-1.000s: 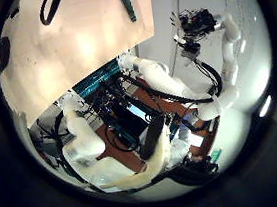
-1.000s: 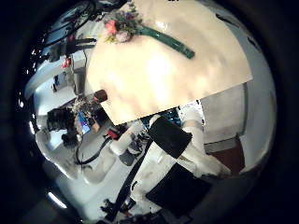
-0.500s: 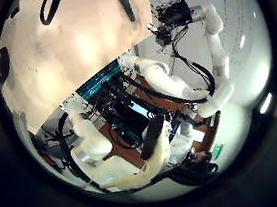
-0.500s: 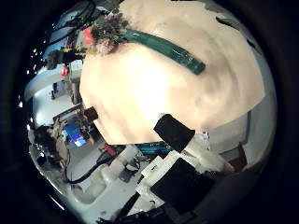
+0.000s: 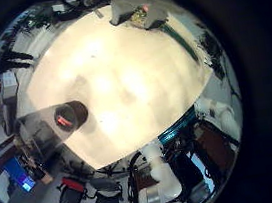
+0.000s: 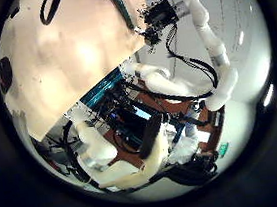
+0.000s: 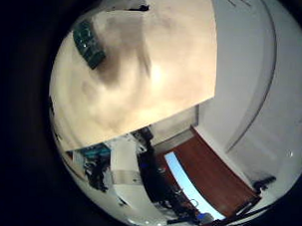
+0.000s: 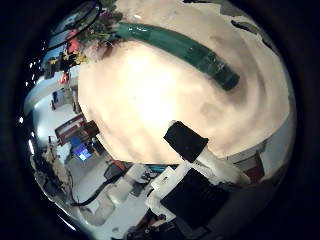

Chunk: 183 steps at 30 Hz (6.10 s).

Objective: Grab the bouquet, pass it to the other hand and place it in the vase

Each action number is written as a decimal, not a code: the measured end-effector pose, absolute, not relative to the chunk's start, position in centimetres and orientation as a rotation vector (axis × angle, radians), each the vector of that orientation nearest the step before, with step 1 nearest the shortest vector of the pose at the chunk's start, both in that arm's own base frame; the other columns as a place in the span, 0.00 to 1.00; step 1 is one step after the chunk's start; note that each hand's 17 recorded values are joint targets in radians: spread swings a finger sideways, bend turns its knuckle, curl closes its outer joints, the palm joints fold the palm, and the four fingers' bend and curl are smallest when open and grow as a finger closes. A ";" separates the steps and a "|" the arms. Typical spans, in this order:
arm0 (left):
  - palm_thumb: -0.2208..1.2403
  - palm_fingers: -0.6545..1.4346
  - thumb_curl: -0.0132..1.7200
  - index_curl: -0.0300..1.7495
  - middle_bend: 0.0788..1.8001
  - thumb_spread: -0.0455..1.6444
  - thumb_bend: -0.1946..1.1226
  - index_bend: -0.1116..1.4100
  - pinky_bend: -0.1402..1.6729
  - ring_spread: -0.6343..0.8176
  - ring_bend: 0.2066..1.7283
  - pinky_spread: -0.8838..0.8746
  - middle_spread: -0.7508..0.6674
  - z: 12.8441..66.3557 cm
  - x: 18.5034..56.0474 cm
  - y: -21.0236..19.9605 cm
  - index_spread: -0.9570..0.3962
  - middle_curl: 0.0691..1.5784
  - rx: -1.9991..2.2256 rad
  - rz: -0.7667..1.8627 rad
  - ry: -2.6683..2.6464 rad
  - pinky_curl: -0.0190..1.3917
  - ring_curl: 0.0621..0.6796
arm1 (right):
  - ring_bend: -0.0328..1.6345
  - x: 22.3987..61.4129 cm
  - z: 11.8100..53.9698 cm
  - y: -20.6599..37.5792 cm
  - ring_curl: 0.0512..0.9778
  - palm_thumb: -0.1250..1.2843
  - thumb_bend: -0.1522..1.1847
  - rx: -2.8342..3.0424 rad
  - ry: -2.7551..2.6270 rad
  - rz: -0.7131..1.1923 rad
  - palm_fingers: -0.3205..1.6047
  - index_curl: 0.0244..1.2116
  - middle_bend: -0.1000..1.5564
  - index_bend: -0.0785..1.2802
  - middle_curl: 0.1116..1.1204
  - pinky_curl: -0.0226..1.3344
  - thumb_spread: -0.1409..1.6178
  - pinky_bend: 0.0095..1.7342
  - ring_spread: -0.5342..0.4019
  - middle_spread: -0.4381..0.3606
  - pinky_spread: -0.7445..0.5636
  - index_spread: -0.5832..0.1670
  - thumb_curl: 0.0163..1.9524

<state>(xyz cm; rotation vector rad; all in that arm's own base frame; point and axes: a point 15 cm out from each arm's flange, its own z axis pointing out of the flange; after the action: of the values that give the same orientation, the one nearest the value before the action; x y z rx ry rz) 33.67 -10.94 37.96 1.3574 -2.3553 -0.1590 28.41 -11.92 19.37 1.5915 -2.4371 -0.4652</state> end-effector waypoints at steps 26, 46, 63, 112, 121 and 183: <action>0.22 0.33 0.15 0.20 0.06 0.73 0.13 0.18 0.21 0.81 0.20 0.83 0.80 37.3 33.1 -9.3 0.71 0.16 1.389 -0.155 -2.327 0.24 0.24 | 0.48 30.3 15.4 -12.4 0.26 0.45 0.10 1.480 -2.482 -0.422 0.36 0.31 0.31 0.19 0.32 0.12 0.70 0.31 0.58 0.62 0.75 0.56 0.18; 0.23 0.33 0.16 0.20 0.06 0.73 0.14 0.18 0.21 0.82 0.21 0.83 0.80 36.9 33.0 -8.4 0.71 0.16 1.403 -0.158 -2.306 0.24 0.24 | 0.59 31.3 14.3 -12.3 0.32 0.51 0.10 1.474 -2.495 -0.391 0.54 0.34 0.45 0.21 0.43 0.09 0.70 0.35 0.40 0.42 0.58 0.44 0.19; 0.23 0.33 0.15 0.20 0.06 0.73 0.13 0.18 0.21 0.83 0.21 0.83 0.80 36.9 33.0 -7.8 0.71 0.15 1.416 -0.152 -2.295 0.24 0.24 | 0.77 35.0 17.1 -13.0 0.52 0.76 0.12 1.591 -2.511 -0.097 0.83 0.65 0.67 0.62 0.68 0.29 0.65 0.73 0.31 0.23 0.30 0.20 0.25; 0.24 0.33 0.16 0.21 0.06 0.73 0.13 0.19 0.21 0.83 0.20 0.83 0.80 35.8 33.2 -7.0 0.72 0.15 1.381 -0.145 -2.283 0.24 0.24 | 0.52 34.2 14.8 -15.5 0.28 0.47 0.10 1.501 -2.510 -0.215 0.28 0.34 0.33 0.19 0.29 0.16 0.67 0.42 0.60 0.69 0.75 0.60 0.20; 0.24 0.33 0.16 0.21 0.06 0.73 0.13 0.19 0.21 0.83 0.19 0.83 0.80 35.6 33.0 -6.8 0.72 0.15 1.384 -0.152 -2.277 0.24 0.24 | 0.52 33.4 12.4 -15.3 0.27 0.48 0.10 1.464 -2.482 -0.281 0.30 0.32 0.31 0.19 0.29 0.14 0.67 0.40 0.56 0.66 0.74 0.60 0.20; 0.25 0.36 0.15 0.22 0.06 0.74 0.14 0.19 0.19 0.82 0.17 0.83 0.78 38.2 32.5 -6.6 0.71 0.15 1.428 -0.057 -2.290 0.24 0.23 | 0.89 34.1 44.5 -10.0 0.65 0.90 0.14 2.019 -2.869 0.126 0.77 0.67 0.89 0.94 0.61 0.47 0.58 0.80 0.37 0.41 0.43 0.48 0.46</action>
<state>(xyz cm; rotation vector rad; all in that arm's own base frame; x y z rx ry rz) 32.54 -6.58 38.23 1.4276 -2.2900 -0.0569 34.14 -9.96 44.51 2.0195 -2.8689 0.1262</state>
